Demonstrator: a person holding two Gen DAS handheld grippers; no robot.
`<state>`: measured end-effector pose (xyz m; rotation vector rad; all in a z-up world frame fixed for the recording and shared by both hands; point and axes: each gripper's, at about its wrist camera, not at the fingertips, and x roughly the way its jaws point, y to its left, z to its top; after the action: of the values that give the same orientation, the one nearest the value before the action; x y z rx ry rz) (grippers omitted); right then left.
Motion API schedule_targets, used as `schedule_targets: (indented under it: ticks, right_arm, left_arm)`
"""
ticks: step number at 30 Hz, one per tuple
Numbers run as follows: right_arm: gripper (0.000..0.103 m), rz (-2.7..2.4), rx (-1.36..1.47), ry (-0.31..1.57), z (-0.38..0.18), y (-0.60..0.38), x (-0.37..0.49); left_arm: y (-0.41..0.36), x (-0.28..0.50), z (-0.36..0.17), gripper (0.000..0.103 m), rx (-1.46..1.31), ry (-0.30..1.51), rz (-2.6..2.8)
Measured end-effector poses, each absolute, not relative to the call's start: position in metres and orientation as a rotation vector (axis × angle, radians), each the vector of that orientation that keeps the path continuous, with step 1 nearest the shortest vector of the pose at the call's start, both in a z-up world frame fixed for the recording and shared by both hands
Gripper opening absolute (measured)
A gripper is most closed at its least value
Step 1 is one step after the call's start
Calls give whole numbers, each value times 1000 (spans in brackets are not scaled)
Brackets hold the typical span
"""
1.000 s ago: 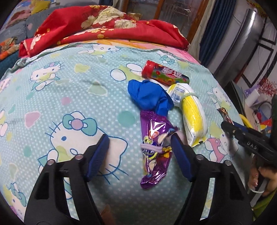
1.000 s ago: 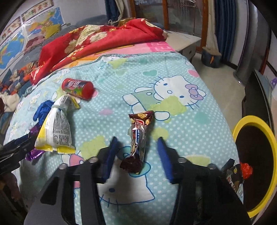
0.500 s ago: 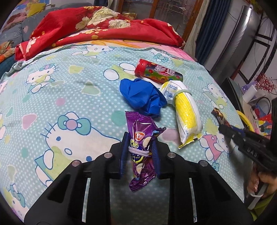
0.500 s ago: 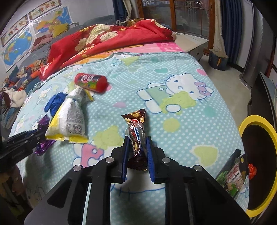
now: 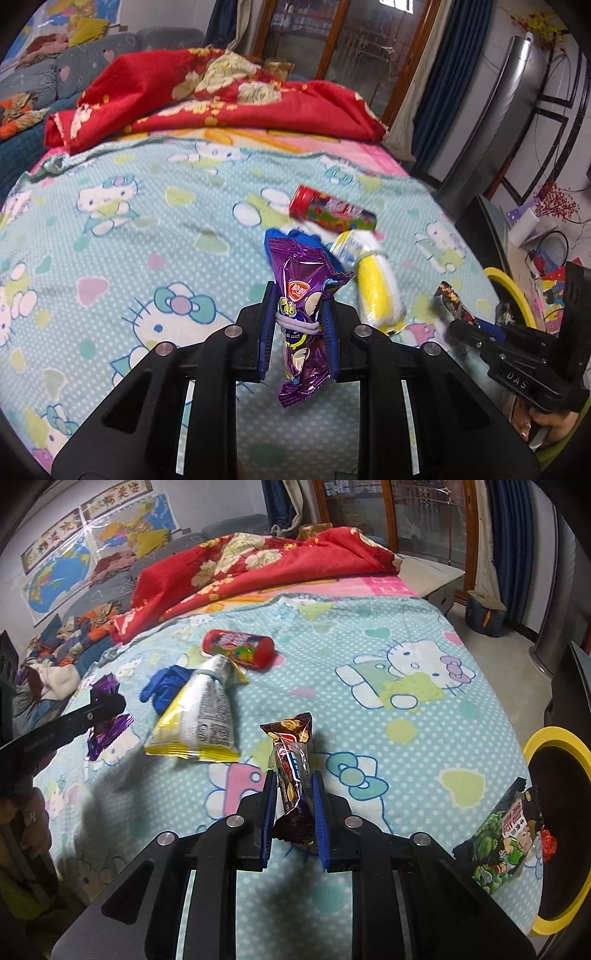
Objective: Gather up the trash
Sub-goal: 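Carry the purple and brown wrappers over the yellow bin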
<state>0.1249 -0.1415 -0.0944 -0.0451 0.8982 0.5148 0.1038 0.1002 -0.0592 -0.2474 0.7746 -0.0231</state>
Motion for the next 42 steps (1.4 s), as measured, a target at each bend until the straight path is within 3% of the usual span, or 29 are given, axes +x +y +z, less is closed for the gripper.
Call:
schedule_targets:
  ticks: [42]
  right_arm:
    - [18,329,110,709,-33,-255,115]
  left_arm:
    - [-2,100,-24,17,-166,690,-252]
